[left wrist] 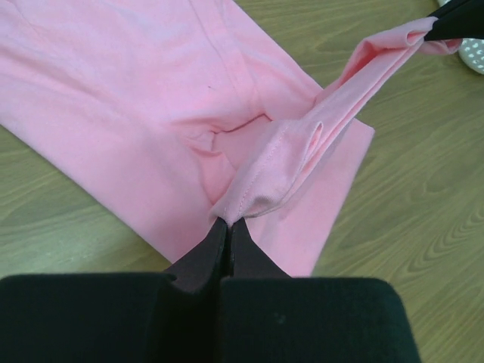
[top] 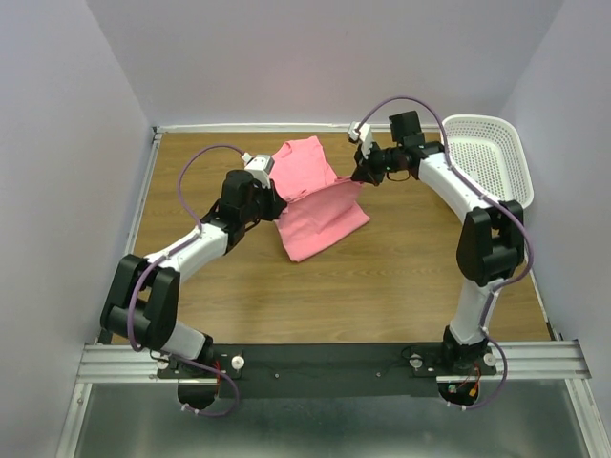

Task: Fold and stack the t-shirts
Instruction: Fold the tshirt

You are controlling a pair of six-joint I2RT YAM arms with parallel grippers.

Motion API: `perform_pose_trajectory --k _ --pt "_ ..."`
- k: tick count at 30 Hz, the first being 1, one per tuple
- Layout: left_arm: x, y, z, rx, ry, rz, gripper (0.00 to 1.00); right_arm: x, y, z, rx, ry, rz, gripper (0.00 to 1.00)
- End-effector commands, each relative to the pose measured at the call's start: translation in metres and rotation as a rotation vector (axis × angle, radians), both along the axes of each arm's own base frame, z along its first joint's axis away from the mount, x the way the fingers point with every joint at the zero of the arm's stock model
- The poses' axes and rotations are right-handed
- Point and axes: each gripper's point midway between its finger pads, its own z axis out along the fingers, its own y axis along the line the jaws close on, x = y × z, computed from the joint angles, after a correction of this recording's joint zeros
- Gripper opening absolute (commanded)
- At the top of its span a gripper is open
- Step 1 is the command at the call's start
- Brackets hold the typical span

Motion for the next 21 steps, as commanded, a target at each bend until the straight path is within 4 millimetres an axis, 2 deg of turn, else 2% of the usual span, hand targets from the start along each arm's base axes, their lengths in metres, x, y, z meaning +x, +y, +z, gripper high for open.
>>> perform_pose_trajectory --k 1,7,13,15,16,17,18,20,21 --pt "0.026 0.011 0.001 0.034 -0.042 0.046 0.0 0.021 0.006 0.001 0.001 -0.007 -0.032 0.01" --pt "0.042 0.025 -0.003 0.037 -0.045 0.1 0.0 0.038 0.007 0.001 -0.008 -0.028 -0.058 0.01" --pt "0.051 0.029 -0.001 0.031 -0.057 0.113 0.0 0.046 0.008 0.014 0.007 -0.058 -0.073 0.01" --pt "0.048 0.023 0.005 0.013 -0.074 0.079 0.0 0.041 0.008 0.018 0.013 -0.06 -0.065 0.01" --pt "0.043 0.021 0.005 0.005 -0.074 0.062 0.0 0.037 0.007 0.028 0.017 -0.078 -0.063 0.01" --pt "0.038 0.017 0.016 -0.018 -0.099 0.032 0.0 0.03 0.005 0.023 0.01 -0.068 -0.058 0.01" --pt "0.03 0.014 0.023 -0.031 -0.116 0.008 0.0 0.024 0.003 0.036 0.012 -0.096 -0.052 0.01" --pt "0.015 0.006 0.031 -0.056 -0.126 -0.051 0.0 0.012 -0.002 0.041 0.004 -0.108 -0.05 0.0" --pt "0.007 0.001 0.033 -0.067 -0.128 -0.076 0.0 0.001 -0.006 0.029 -0.008 -0.082 -0.046 0.01"
